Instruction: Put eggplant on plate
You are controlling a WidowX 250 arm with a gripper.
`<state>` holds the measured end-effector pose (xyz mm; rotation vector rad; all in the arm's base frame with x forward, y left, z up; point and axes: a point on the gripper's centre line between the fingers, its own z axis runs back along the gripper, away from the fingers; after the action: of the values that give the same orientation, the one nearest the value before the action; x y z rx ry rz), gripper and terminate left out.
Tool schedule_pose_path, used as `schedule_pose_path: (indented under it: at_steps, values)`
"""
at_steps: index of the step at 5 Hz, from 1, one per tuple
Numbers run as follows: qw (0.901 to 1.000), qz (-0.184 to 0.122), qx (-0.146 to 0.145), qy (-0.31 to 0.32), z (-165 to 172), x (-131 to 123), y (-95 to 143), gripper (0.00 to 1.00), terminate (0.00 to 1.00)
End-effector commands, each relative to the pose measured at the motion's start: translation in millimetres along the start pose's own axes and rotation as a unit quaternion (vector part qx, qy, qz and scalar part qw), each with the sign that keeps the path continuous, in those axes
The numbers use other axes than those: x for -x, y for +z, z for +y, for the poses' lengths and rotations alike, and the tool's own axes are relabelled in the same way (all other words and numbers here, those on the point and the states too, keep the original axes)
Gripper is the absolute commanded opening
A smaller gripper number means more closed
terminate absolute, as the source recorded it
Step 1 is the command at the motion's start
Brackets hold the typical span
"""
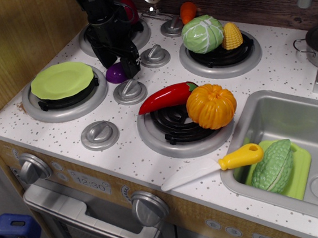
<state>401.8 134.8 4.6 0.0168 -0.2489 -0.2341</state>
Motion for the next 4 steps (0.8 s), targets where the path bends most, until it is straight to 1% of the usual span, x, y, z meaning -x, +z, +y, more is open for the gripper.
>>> schedule_pose_path:
  at_steps: [1,2,3,4]
  values:
    - [0.9994,-0.025,-0.024,0.003,4.0,-3.3,5.9,0.00,0.00]
    - [0.9989,-0.033,-0.031,0.010,-1.9,-2.1,1.2,0.00,0.00]
    - [0.9984,-0.029,-0.047,0.008,-4.8,-6.4,15.3,0.00,0.00]
    - [0.9989,-0.005,-0.046,0.002,4.8,-21.7,50.2,0.00,0.00]
